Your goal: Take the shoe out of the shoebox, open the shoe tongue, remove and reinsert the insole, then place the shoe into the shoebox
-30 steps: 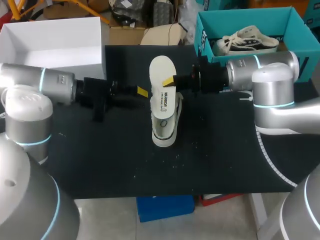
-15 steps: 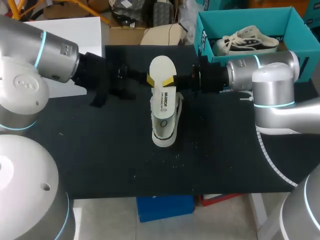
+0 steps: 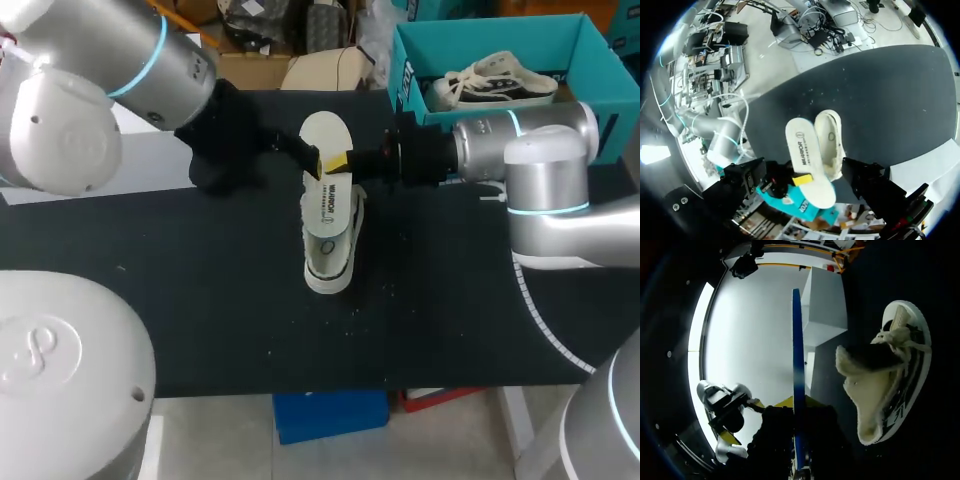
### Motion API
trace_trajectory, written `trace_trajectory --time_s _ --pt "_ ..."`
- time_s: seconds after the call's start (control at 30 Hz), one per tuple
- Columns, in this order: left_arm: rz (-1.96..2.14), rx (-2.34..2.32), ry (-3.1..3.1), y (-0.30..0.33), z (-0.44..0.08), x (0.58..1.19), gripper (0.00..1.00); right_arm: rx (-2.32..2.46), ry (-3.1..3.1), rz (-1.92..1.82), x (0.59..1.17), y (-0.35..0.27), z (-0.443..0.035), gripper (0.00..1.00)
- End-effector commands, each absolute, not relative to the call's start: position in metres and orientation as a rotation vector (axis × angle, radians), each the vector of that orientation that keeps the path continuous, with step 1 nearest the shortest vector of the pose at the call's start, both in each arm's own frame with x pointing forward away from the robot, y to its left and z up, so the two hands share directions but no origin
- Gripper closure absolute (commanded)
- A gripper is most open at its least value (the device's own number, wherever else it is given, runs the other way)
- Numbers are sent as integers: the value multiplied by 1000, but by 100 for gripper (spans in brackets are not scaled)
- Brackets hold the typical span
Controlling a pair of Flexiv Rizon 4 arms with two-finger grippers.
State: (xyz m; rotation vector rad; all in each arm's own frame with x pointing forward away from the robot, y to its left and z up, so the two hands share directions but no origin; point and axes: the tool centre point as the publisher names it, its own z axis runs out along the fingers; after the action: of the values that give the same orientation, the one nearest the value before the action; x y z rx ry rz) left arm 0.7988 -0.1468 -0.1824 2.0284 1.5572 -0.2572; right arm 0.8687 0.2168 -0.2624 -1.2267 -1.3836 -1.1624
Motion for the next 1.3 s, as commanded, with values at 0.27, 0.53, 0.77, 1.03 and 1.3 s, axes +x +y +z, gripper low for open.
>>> trace_trajectory --time_s 0.27,0.53,0.77,1.03,1.3 --pt "101 2212 1857 -164 -163 805 0 -1229 -1383 -1164 869 218 -263 100" --pt "-45 2117 1956 -174 -163 801 0 -1229 -1383 -1164 869 218 -263 100" --pt "-92 2133 2046 -182 -175 804 0 -1229 -1383 -1164 869 218 -263 100" --pt "-120 2144 2079 -185 -191 816 0 -1229 -1383 -1164 869 218 -263 100" --pt "-122 2180 2093 -191 -202 834 0 -1229 -1383 -1164 869 218 -263 100"
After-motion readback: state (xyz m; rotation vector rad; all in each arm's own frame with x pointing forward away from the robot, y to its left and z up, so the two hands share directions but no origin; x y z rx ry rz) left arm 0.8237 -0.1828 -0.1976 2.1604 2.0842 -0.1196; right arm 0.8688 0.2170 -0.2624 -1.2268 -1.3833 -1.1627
